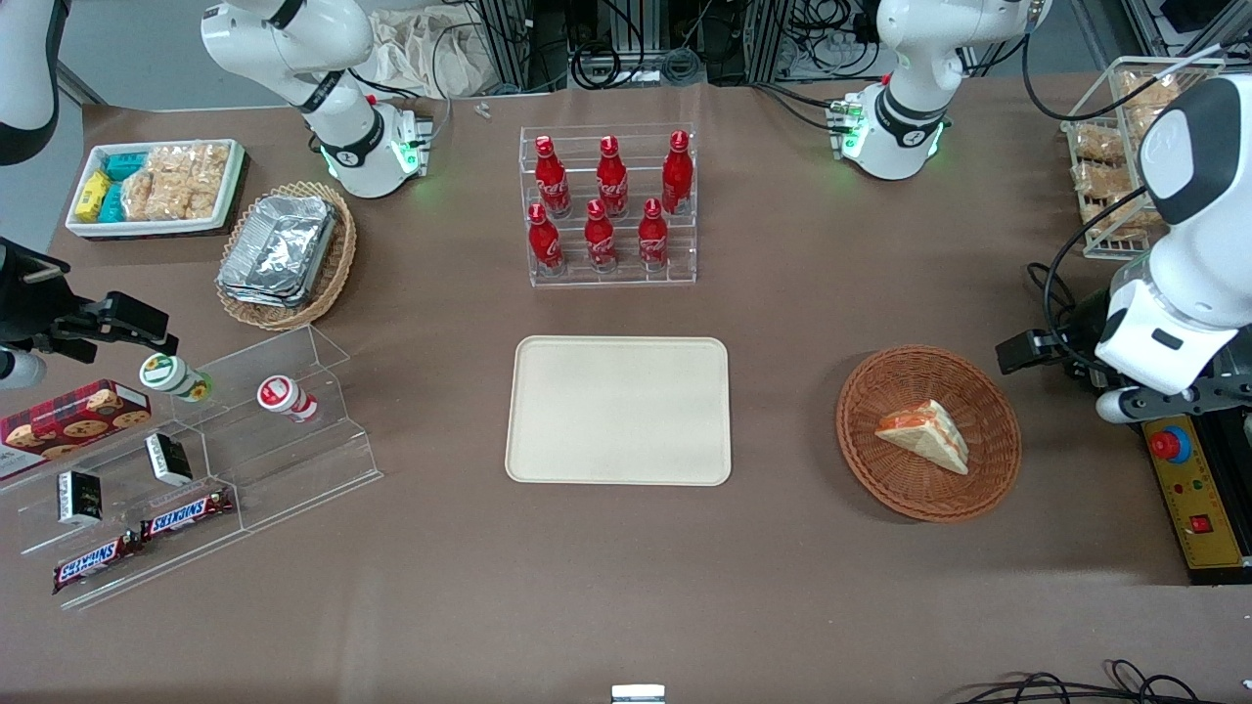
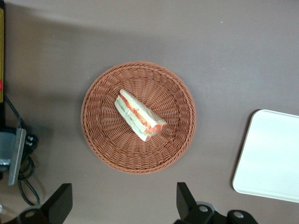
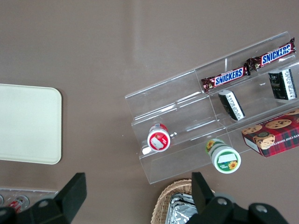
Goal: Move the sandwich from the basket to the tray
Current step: 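Move the left gripper over the sandwich in the wicker basket, then lower the left gripper and close it on the wrapped sandwich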
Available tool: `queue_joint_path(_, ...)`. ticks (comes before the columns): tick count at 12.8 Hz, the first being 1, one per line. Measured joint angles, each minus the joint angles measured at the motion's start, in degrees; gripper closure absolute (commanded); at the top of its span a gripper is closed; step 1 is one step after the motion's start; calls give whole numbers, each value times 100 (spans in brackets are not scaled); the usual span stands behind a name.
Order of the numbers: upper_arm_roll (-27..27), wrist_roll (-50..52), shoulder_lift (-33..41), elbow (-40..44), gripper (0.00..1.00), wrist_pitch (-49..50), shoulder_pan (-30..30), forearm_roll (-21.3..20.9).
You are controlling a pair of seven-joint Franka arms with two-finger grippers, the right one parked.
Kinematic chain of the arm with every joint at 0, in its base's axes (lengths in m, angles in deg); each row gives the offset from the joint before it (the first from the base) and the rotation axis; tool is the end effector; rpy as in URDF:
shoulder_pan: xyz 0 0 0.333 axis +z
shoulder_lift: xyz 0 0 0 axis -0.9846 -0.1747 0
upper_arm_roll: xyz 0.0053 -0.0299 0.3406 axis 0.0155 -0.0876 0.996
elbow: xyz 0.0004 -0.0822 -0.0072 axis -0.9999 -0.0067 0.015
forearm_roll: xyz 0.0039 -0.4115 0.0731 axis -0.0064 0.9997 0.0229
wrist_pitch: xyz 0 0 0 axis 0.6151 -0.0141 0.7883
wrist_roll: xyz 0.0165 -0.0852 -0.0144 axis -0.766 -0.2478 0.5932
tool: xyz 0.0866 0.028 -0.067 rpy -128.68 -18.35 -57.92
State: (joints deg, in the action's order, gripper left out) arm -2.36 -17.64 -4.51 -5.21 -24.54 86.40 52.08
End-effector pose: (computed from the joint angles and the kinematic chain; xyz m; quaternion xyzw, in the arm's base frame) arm 0.6419 -0.0523 0.5478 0.9949 0.1000 0.0013 0.0108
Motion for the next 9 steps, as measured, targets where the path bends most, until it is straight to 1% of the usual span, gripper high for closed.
queue_joint_path(4,-19,2264,-467,-143,0,-498,-57,-26)
queue_joint_path(6,-31,2987,-739,-313,0,-902,-143,-57)
queue_joint_path(7,-31,3236,-877,-361,0,-1079,-162,-173)
queue_joint_path(9,-30,3914,-1151,-402,0,-1340,-165,-542)
